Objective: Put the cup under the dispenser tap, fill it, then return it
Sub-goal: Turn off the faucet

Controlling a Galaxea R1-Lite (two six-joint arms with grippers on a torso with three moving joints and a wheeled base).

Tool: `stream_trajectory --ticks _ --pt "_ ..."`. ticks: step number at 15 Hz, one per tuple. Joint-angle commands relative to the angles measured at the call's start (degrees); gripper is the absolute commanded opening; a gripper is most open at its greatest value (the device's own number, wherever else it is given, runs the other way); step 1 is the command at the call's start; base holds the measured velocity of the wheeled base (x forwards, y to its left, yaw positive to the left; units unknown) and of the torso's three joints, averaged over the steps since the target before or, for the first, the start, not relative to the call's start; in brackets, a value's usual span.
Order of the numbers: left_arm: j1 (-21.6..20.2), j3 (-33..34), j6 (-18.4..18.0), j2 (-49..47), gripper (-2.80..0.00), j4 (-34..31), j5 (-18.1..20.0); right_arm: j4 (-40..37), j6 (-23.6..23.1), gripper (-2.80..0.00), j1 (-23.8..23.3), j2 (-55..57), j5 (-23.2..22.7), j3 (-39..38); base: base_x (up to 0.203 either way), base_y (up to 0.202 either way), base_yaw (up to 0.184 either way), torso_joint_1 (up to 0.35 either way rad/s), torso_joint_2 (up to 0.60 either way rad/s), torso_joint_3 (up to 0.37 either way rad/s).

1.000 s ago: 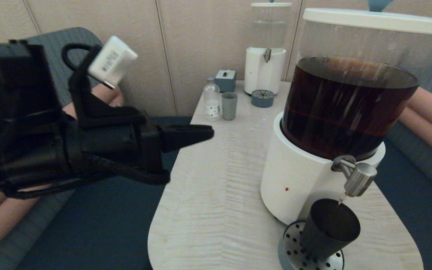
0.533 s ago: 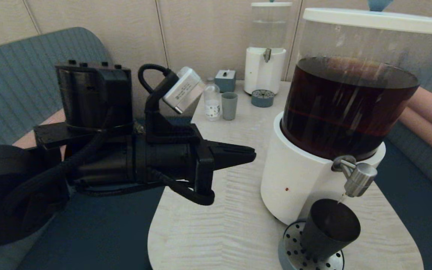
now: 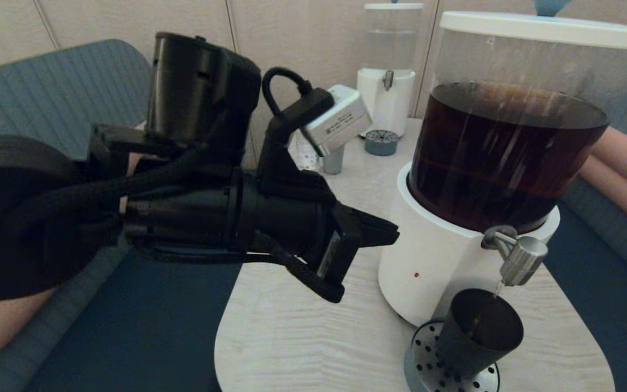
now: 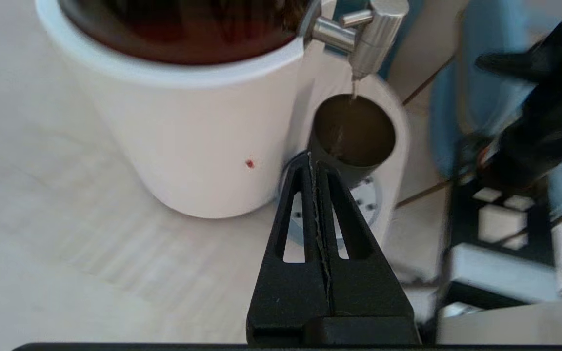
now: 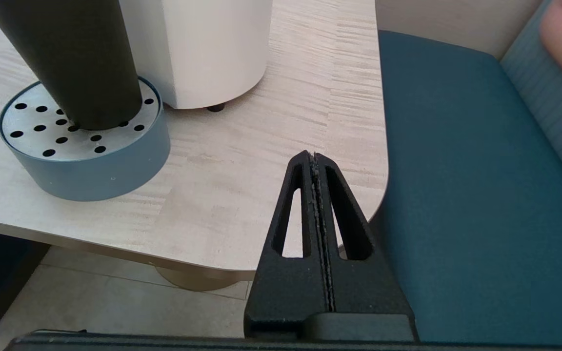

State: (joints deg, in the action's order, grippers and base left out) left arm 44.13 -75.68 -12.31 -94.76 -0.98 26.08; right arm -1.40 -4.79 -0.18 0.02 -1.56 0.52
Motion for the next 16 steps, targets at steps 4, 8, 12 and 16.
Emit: stream_trajectory --ticks 4,8,12,16 --pt "5.7 -13.3 -13.6 -8.7 -2.80 -15.1 -9.0 0.0 0.0 -2.80 0.0 -0.1 0.0 0.0 0.000 0.000 0.000 0.000 0.00 0.000" --pt "8.9 -20.4 -15.4 -14.9 -2.80 -15.2 -12.6 0.0 0.0 -2.80 0.0 0.0 0.0 0.0 0.000 0.000 0.000 0.000 0.00 0.000" --pt "12.3 -24.4 -15.4 -17.8 -2.80 -15.3 -14.4 0.0 0.0 -2.80 0.0 0.0 0.0 0.0 0.000 0.000 0.000 0.000 0.00 0.000" --pt "13.7 -26.4 -15.4 -19.1 -2.80 -15.2 -15.5 0.0 0.0 -2.80 0.0 0.0 0.0 0.0 0.000 0.000 0.000 0.000 0.00 0.000"
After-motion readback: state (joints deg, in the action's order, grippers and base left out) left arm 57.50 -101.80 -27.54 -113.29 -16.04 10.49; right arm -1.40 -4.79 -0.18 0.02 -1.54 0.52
